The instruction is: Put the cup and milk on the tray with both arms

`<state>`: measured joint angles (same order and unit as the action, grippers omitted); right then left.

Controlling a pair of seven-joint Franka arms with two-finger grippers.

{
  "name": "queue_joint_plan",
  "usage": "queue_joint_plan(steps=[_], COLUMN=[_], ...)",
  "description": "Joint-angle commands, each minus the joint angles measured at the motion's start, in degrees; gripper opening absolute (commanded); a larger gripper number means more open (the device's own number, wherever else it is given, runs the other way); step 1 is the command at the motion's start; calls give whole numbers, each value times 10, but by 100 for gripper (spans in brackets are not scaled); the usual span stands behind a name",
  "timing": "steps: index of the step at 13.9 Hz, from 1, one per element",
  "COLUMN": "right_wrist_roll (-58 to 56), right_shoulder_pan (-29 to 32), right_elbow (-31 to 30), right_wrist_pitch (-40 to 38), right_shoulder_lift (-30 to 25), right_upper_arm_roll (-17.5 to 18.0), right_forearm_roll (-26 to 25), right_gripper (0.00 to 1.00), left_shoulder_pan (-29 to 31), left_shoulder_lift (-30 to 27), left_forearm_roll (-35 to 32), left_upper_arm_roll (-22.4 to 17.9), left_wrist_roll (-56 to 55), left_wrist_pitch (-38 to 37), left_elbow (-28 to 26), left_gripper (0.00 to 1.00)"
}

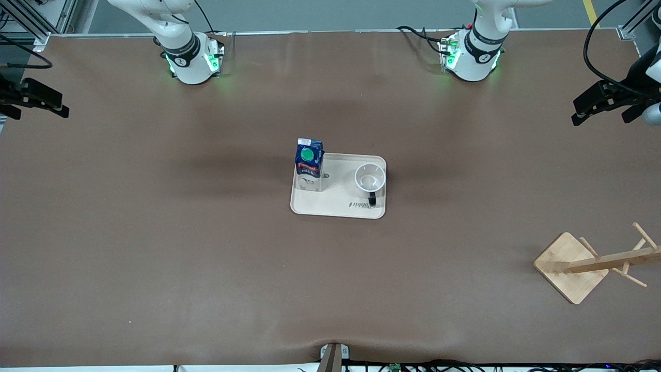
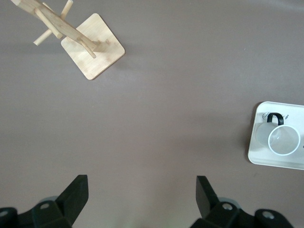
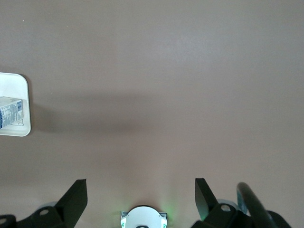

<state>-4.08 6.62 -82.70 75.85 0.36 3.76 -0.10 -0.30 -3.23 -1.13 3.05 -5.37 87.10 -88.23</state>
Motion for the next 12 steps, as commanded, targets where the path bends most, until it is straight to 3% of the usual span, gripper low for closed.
queue_joint_plan(steps=[1, 12], right_wrist_roll=[5, 3], right_shoulder_pan=[11, -18], right_elbow=[-20, 6], right_wrist_pitch=[9, 12], right_shoulder_lift=[-18, -12], right_upper_arm_roll=[3, -2], right_forearm_roll=[-8, -7], right_gripper=[100, 100], left_shoulder_pan=[3, 1], left_shoulder_lift=[-6, -6], left_forearm_roll=[5, 7], left_upper_arm_roll=[1, 1], left_wrist_roll=[13, 13], left_wrist_pitch=[10, 13], left_elbow=[-6, -6], left_gripper=[100, 100])
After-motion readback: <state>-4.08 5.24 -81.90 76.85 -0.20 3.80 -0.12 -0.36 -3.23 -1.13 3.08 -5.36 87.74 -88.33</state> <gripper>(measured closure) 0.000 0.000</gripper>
